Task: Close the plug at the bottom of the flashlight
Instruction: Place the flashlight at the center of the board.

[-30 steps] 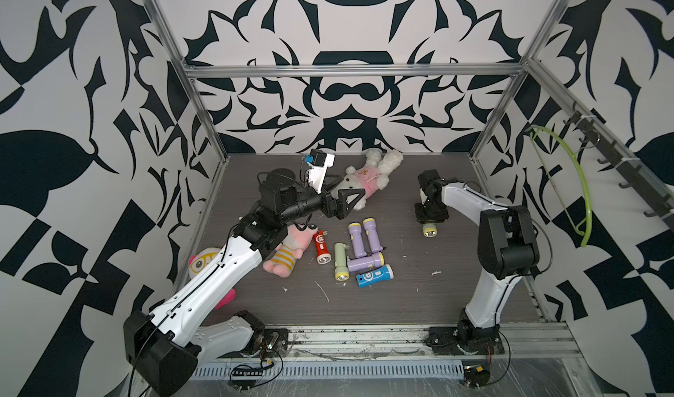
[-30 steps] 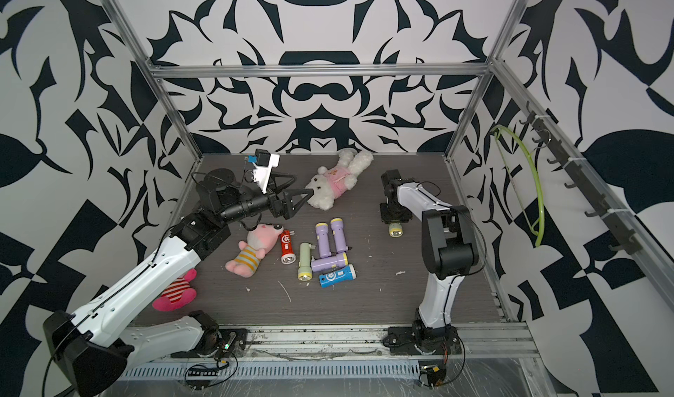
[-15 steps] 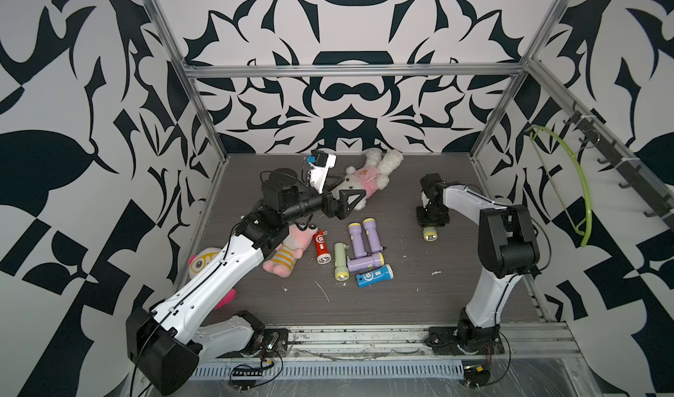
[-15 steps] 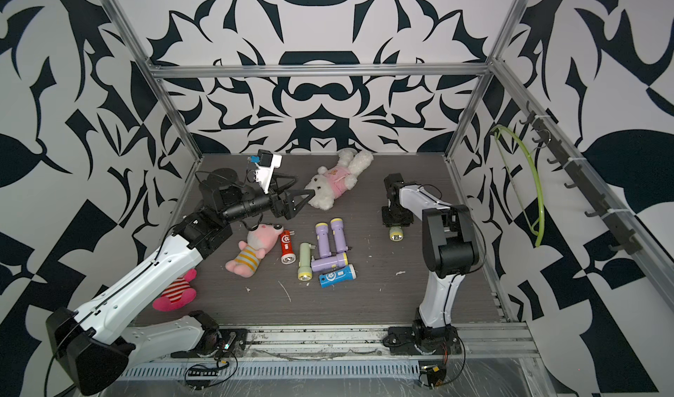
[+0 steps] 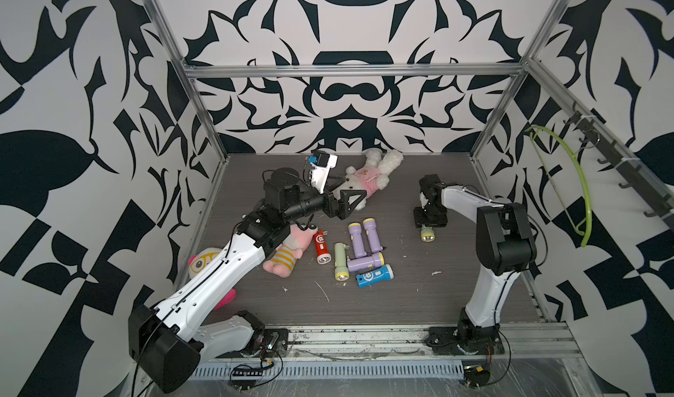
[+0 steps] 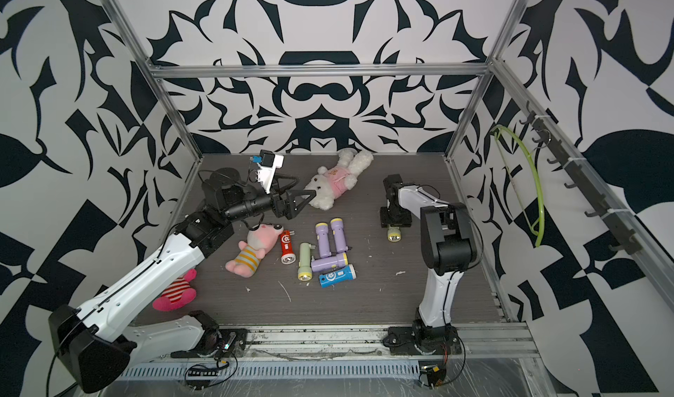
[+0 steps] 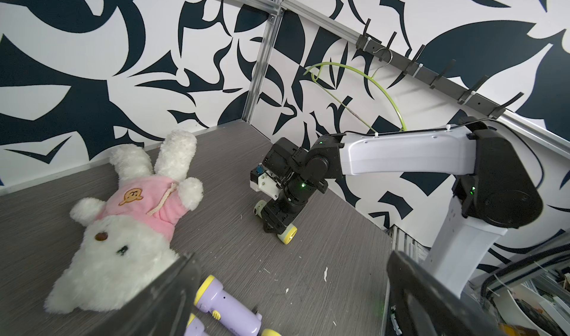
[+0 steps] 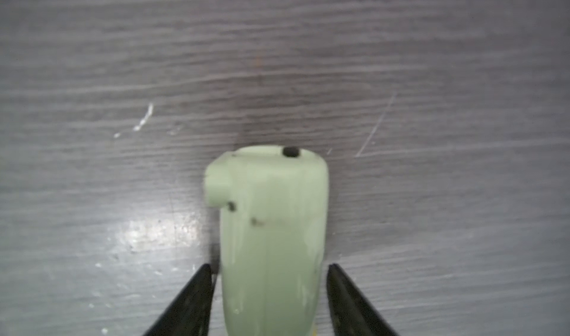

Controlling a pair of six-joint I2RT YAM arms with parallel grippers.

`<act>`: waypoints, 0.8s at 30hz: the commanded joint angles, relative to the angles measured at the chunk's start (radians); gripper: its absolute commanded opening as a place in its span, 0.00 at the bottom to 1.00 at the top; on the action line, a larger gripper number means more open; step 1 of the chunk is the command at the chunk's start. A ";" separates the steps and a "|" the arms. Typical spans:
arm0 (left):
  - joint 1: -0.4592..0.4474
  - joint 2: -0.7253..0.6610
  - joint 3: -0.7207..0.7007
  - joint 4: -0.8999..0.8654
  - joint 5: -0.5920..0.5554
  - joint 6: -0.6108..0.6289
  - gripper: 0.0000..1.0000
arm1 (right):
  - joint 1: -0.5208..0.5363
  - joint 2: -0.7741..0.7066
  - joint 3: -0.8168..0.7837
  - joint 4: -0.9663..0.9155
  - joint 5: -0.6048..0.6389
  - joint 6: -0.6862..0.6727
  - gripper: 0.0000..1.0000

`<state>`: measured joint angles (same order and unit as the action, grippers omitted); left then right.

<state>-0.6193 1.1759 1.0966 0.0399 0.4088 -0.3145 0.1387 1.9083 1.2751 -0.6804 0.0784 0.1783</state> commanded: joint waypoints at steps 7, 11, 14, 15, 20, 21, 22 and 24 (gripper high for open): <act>0.000 0.011 0.031 -0.004 0.018 -0.006 0.99 | -0.004 -0.069 -0.010 -0.016 0.007 0.016 1.00; -0.001 0.014 0.033 -0.007 0.014 -0.006 0.99 | 0.000 -0.169 -0.036 -0.005 -0.012 0.023 1.00; -0.001 0.019 0.035 -0.012 0.009 -0.009 0.99 | 0.004 -0.312 -0.099 0.073 -0.081 0.024 0.99; 0.000 0.021 0.036 -0.013 0.006 -0.011 0.99 | 0.004 -0.367 -0.124 0.111 -0.103 0.031 1.00; -0.001 0.038 0.045 -0.017 0.007 -0.031 0.99 | 0.004 -0.504 -0.140 0.150 -0.197 0.063 1.00; -0.002 0.042 0.049 -0.020 0.009 -0.035 0.99 | 0.004 -0.507 -0.130 0.143 -0.216 0.064 0.97; -0.001 0.045 0.049 -0.021 0.008 -0.039 0.99 | 0.004 -0.509 -0.123 0.143 -0.232 0.060 0.95; -0.002 0.052 0.052 -0.027 0.008 -0.047 0.99 | 0.005 -0.525 -0.136 0.171 -0.255 0.058 0.92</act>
<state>-0.6193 1.2163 1.1164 0.0219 0.4107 -0.3443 0.1394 1.3857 1.1358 -0.5465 -0.1059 0.2249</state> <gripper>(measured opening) 0.992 0.929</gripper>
